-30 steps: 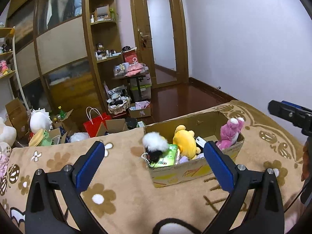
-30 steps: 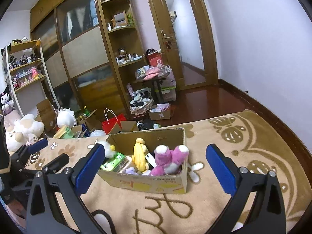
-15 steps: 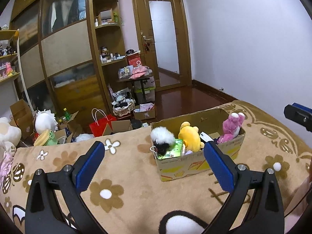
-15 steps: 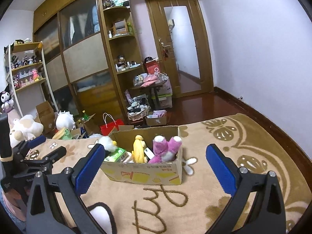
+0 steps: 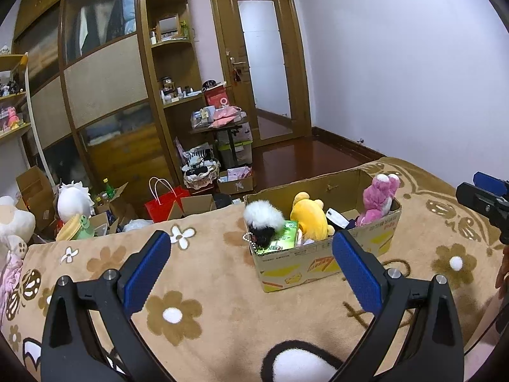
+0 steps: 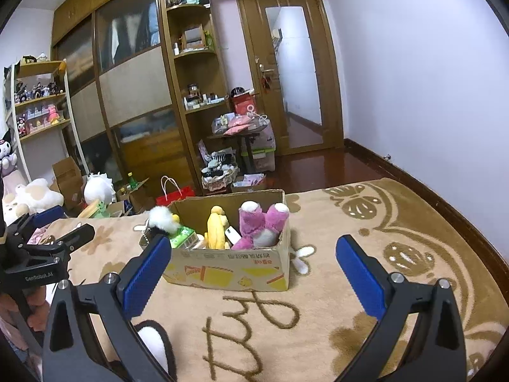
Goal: Organize soft objects
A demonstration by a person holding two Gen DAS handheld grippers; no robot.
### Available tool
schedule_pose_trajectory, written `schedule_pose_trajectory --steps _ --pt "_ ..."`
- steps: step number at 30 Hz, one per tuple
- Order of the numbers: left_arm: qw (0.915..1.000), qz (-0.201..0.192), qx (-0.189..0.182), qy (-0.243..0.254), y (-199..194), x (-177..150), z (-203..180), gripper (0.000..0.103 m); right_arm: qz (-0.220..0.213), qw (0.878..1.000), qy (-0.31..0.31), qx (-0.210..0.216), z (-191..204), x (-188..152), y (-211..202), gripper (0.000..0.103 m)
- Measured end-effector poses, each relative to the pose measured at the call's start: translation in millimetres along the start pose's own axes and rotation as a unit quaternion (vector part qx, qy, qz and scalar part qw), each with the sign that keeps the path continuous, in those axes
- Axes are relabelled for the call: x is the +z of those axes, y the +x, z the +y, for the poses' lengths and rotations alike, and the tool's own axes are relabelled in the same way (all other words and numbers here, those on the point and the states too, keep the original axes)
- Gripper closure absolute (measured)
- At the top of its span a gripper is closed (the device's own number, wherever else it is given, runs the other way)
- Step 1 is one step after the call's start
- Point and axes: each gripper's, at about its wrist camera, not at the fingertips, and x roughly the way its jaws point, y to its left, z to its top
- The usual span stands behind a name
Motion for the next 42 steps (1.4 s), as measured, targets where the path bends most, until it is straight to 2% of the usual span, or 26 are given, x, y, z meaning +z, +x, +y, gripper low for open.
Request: schedule_pose_trajectory --steps 22,27,42 --pt "1.0000 0.005 0.007 -0.003 5.7 -2.4 3.5 0.002 0.020 1.000 0.000 0.000 -0.6 -6.9 8.1 0.000" --pt "0.9998 0.000 0.019 -0.002 4.9 -3.6 4.0 0.002 0.016 1.000 -0.001 -0.002 -0.3 -7.1 8.1 0.000" --pt "0.9998 0.002 0.018 -0.003 5.7 -4.0 4.4 0.002 0.011 1.000 0.001 -0.002 -1.1 -5.9 8.0 0.000"
